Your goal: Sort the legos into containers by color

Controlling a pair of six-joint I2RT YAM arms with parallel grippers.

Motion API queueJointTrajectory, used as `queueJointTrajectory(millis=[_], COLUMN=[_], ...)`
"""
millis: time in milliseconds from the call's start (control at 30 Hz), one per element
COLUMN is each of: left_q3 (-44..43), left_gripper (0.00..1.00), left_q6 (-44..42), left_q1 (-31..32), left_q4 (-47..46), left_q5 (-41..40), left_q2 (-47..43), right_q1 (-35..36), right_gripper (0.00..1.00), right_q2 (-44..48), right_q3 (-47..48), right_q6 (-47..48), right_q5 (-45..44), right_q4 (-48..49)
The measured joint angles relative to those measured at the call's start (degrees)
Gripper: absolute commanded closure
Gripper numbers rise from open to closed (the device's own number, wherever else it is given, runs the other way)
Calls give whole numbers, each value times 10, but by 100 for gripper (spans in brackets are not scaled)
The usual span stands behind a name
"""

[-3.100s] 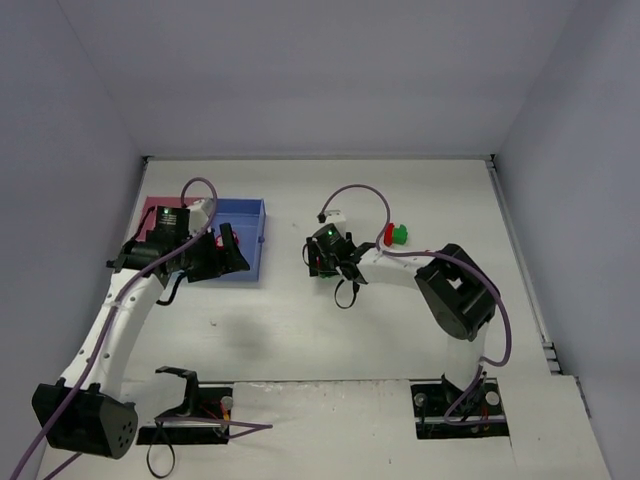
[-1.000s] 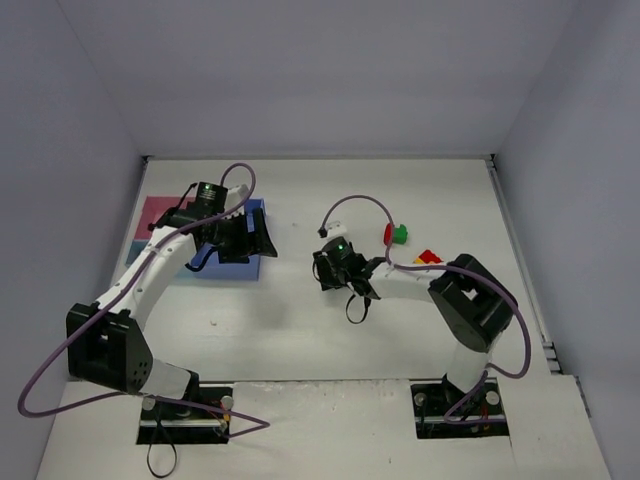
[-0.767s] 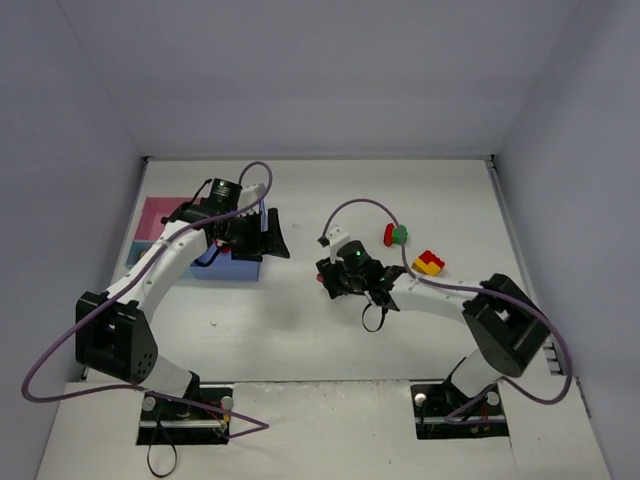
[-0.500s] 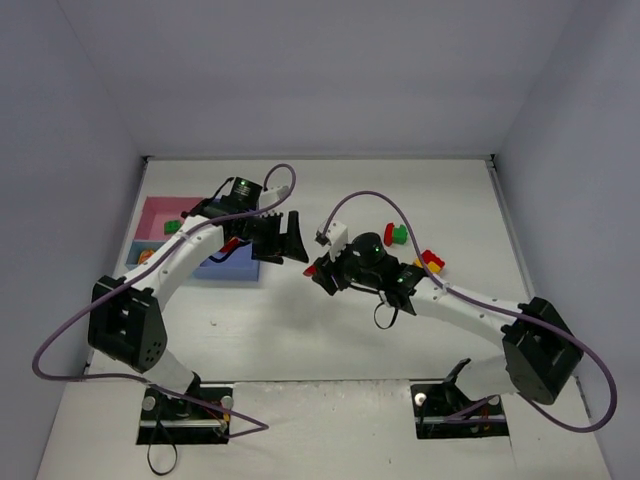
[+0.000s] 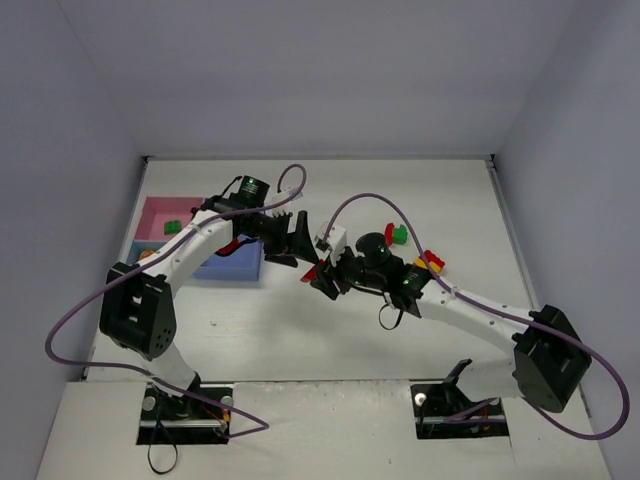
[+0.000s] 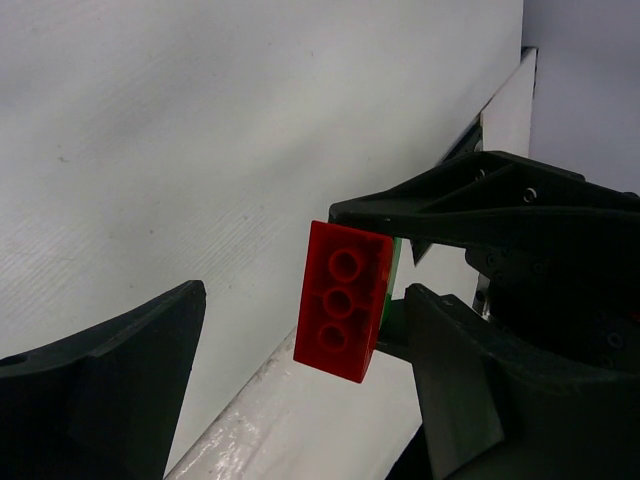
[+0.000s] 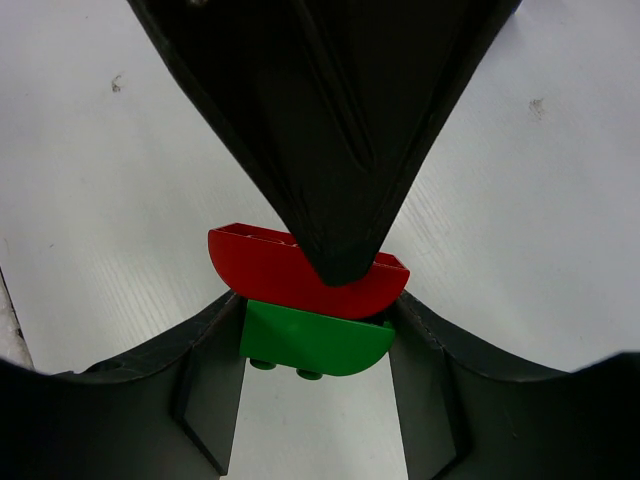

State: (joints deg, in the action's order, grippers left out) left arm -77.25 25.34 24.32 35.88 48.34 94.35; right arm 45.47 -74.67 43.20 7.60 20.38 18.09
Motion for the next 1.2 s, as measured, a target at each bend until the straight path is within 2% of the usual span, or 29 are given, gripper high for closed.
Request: queueJointTrajectory(millis=[167, 267, 367, 400, 600, 767, 1200], left_q3=[-8, -8, -8, -8, -11, -11, -19], left_gripper=[27, 33, 50, 60, 93, 99, 100], left_q6=[-14, -20, -23, -23, -25, -24, -30], left_q1=[8, 12, 15, 15, 20, 20, -15], left_q4=[20, 30, 33, 33, 30, 29, 45], left_q5=[18, 23, 30, 35, 57, 59, 82], left_q2=[25, 31, 32, 32, 31, 31, 30], right_q1=[0, 0, 0, 0, 0, 0, 0], right_gripper=[98, 97, 97, 97, 96, 96, 96], right_q2=[0, 0, 0, 0, 0, 0, 1], right_q3=[0, 0, 0, 0, 0, 0, -7], right_q6=[1, 2, 2, 2, 2, 2, 5], right_q5=[0, 0, 1, 1, 3, 3, 0], right_q4=[-2, -2, -3, -3, -11, -9, 21])
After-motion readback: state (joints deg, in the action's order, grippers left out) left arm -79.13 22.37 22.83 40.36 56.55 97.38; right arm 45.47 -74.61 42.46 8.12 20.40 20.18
